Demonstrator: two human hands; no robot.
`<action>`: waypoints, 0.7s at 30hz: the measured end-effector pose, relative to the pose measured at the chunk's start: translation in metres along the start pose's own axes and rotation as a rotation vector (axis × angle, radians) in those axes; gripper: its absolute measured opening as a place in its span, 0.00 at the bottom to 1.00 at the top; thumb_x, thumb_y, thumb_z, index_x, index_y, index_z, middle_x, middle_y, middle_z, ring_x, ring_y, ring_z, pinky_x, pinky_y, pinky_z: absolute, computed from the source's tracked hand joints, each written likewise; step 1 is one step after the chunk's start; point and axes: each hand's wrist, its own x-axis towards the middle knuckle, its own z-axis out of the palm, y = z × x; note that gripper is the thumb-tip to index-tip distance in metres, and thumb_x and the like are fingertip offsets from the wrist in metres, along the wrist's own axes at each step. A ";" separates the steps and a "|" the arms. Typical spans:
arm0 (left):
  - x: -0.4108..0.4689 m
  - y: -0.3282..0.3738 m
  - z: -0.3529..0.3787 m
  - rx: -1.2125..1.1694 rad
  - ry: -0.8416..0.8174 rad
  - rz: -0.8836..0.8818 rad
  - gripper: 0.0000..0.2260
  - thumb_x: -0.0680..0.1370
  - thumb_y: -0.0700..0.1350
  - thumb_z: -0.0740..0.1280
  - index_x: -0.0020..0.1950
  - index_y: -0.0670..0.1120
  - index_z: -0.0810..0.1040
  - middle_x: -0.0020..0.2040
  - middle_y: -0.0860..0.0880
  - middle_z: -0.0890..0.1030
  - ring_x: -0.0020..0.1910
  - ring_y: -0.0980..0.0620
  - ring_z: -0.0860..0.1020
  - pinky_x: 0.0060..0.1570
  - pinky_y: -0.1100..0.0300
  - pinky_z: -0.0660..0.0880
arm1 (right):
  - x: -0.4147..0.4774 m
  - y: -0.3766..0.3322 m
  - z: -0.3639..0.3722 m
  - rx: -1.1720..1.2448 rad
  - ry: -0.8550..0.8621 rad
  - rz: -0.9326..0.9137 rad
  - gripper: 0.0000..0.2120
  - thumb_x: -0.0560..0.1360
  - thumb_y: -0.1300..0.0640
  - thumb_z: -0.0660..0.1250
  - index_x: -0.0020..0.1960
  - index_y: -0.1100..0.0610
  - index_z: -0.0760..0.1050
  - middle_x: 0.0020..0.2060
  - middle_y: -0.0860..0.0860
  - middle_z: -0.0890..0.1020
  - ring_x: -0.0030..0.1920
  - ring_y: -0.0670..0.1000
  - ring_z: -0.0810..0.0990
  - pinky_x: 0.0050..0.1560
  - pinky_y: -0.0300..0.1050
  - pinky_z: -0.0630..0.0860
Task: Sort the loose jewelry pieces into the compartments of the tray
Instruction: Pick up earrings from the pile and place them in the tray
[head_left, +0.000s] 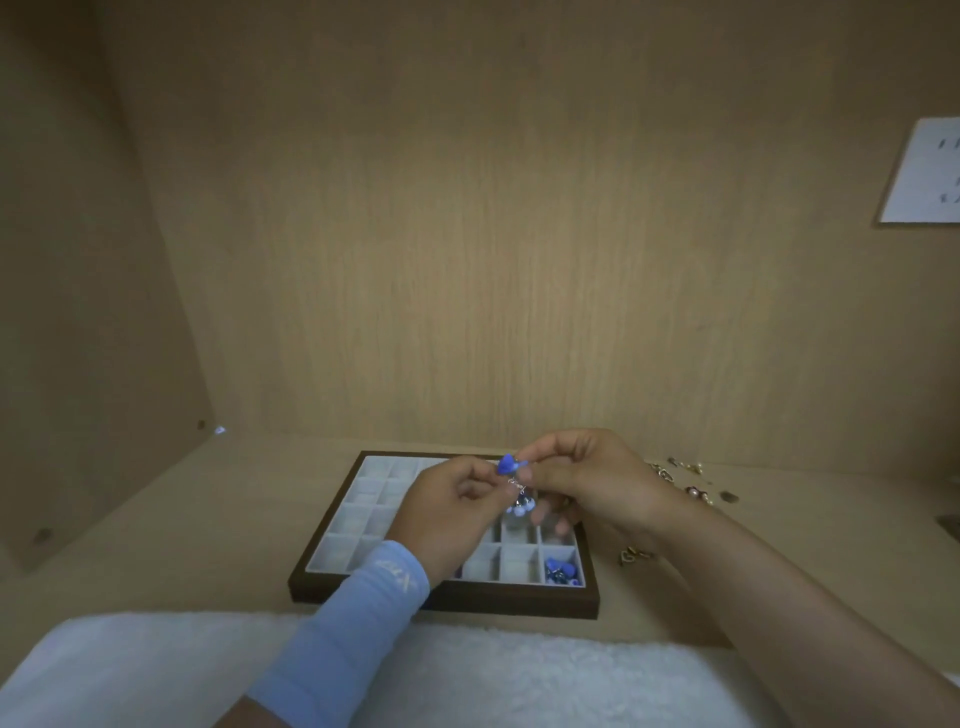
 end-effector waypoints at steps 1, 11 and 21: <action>0.000 0.000 0.000 0.001 0.011 -0.013 0.01 0.75 0.42 0.73 0.44 0.46 0.83 0.36 0.51 0.84 0.33 0.60 0.79 0.43 0.62 0.73 | 0.000 0.000 0.001 0.000 0.006 -0.007 0.07 0.75 0.65 0.73 0.52 0.64 0.81 0.37 0.57 0.86 0.30 0.52 0.84 0.26 0.42 0.78; -0.007 0.002 -0.016 0.019 0.005 -0.080 0.01 0.72 0.45 0.75 0.42 0.50 0.86 0.36 0.57 0.85 0.35 0.64 0.80 0.43 0.66 0.74 | -0.012 -0.010 0.000 -0.104 -0.079 0.041 0.05 0.73 0.62 0.75 0.48 0.61 0.85 0.39 0.61 0.86 0.36 0.52 0.85 0.32 0.42 0.81; -0.014 0.003 -0.016 0.407 -0.211 0.019 0.02 0.74 0.49 0.73 0.44 0.53 0.86 0.39 0.56 0.85 0.40 0.60 0.82 0.45 0.68 0.77 | -0.026 -0.009 0.001 -0.326 -0.141 0.215 0.04 0.72 0.63 0.76 0.43 0.55 0.87 0.39 0.57 0.87 0.27 0.46 0.78 0.23 0.37 0.70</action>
